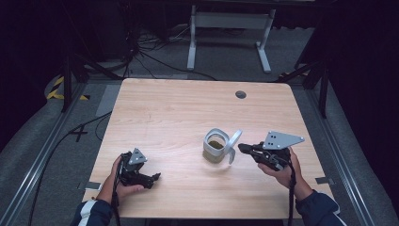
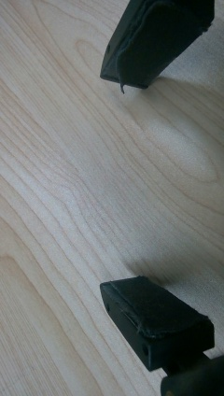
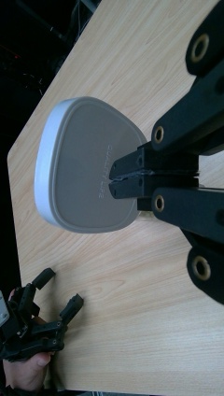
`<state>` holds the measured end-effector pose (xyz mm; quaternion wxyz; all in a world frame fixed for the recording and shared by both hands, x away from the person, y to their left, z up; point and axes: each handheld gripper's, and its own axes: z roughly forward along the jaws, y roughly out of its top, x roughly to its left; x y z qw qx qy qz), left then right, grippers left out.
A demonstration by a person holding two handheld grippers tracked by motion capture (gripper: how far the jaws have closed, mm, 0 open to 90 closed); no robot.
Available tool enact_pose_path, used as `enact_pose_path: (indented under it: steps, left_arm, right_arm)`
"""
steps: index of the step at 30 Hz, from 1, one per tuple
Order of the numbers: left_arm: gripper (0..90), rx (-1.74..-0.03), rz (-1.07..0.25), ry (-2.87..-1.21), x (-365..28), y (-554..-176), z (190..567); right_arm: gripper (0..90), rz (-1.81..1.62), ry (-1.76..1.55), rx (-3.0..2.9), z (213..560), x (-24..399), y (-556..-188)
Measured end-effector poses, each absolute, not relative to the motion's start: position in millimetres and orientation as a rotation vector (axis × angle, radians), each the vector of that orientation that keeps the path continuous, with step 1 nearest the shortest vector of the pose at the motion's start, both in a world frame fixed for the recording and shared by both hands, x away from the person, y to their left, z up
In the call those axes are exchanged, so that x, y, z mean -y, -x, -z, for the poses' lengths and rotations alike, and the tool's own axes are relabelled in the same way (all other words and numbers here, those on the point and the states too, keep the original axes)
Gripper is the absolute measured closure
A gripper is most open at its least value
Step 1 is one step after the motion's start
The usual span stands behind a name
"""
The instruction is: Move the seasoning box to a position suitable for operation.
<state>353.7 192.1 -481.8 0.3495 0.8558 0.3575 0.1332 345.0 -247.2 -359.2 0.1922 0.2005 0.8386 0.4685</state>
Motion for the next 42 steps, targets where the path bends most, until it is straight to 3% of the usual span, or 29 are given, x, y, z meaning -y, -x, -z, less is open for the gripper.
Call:
enact_pose_path:
  steps: [42]
  left_arm:
    - [4.9, -0.933, -0.345, -2.215, -194, -353, 481]
  right_arm:
    - [90.0, -1.277, -0.524, -2.382, 361, 218, -362]
